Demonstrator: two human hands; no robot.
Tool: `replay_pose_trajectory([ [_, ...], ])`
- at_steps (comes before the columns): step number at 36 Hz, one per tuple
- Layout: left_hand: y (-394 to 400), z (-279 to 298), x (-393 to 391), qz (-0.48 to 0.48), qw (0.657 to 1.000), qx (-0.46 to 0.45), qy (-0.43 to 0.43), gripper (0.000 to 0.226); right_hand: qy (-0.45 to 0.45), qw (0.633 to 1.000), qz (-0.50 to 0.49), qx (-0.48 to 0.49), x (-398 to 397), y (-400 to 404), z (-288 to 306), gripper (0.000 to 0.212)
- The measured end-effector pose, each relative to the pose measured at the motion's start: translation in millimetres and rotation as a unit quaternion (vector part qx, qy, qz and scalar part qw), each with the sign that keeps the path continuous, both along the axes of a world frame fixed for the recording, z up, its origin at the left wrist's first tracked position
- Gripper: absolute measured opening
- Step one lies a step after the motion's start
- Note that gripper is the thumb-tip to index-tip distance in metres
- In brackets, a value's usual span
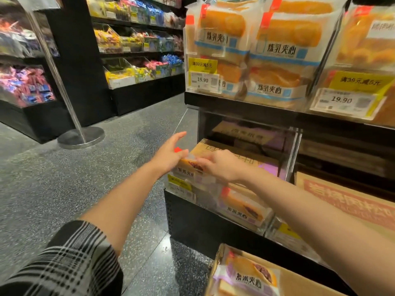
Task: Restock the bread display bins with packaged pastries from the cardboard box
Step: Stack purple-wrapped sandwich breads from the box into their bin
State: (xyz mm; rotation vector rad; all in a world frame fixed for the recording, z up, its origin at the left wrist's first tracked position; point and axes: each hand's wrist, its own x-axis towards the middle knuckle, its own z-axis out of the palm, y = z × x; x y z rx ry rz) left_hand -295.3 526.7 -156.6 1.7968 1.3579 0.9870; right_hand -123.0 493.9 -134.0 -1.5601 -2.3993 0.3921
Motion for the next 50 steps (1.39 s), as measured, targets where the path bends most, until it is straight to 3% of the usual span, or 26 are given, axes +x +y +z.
replay_pose_trajectory([
  [4,5.7,-5.0,-3.8,-0.004,0.999,0.034,-0.004,0.062,0.006,0.997,0.037,0.061,-5.2,-0.1,-5.6,0.047],
  [8,9.7,-10.3,-1.5,0.010,0.997,0.070,0.022,0.065,-0.001,1.000,0.006,0.023,-10.3,-0.1,-16.7,0.063],
  [12,12.6,-10.3,-1.3,0.036,0.992,0.076,0.096,0.040,-0.093,0.995,-0.001,0.025,-16.2,-3.5,-21.1,0.067],
  [15,9.1,-8.6,-0.8,0.032,0.980,0.105,0.166,0.020,-0.088,0.996,-0.020,-0.003,-15.5,-7.0,-16.8,0.069],
  [19,-1.3,-3.9,5.7,0.023,0.967,0.122,0.221,0.030,-0.061,0.996,-0.036,-0.055,-11.2,-9.6,-11.7,0.066],
  [22,-5.6,-2.7,3.5,0.012,0.962,0.117,0.248,0.042,-0.053,0.997,-0.019,0.052,-10.7,-13.1,-16.1,0.057],
  [26,-11.1,0.8,-0.3,-0.001,0.942,0.090,0.323,0.052,-0.001,0.983,-0.019,0.185,-3.0,-32.2,-22.0,0.074],
  [29,-15.1,6.2,2.9,0.016,0.919,0.059,0.389,0.059,-0.068,0.988,-0.038,0.132,4.6,-45.7,-29.3,0.050],
  [33,-14.1,20.2,15.7,0.005,0.899,-0.056,0.434,0.075,-0.118,0.987,-0.076,0.075,8.2,-52.7,-27.2,0.047],
  [35,-18.9,23.8,17.7,0.010,0.899,-0.081,0.429,0.080,-0.036,0.993,-0.092,0.069,10.9,-55.0,-24.2,0.043],
  [39,-33.5,14.5,12.4,0.017,0.929,-0.004,0.370,0.063,0.171,0.974,-0.121,0.089,22.0,-83.4,-10.8,0.037],
  [45,-71.3,0.0,16.5,-0.020,0.966,0.058,0.249,0.034,0.190,0.971,-0.113,0.088,47.9,-141.5,-1.9,0.027],
  [47,-84.6,-2.5,22.9,-0.047,0.963,0.070,0.257,0.045,0.183,0.975,-0.119,0.039,56.2,-156.9,-4.7,0.024],
  [50,-106.4,-5.2,35.4,-0.044,0.971,0.061,0.228,0.049,0.099,0.983,-0.131,-0.076,67.8,-172.5,-9.2,0.027],
])
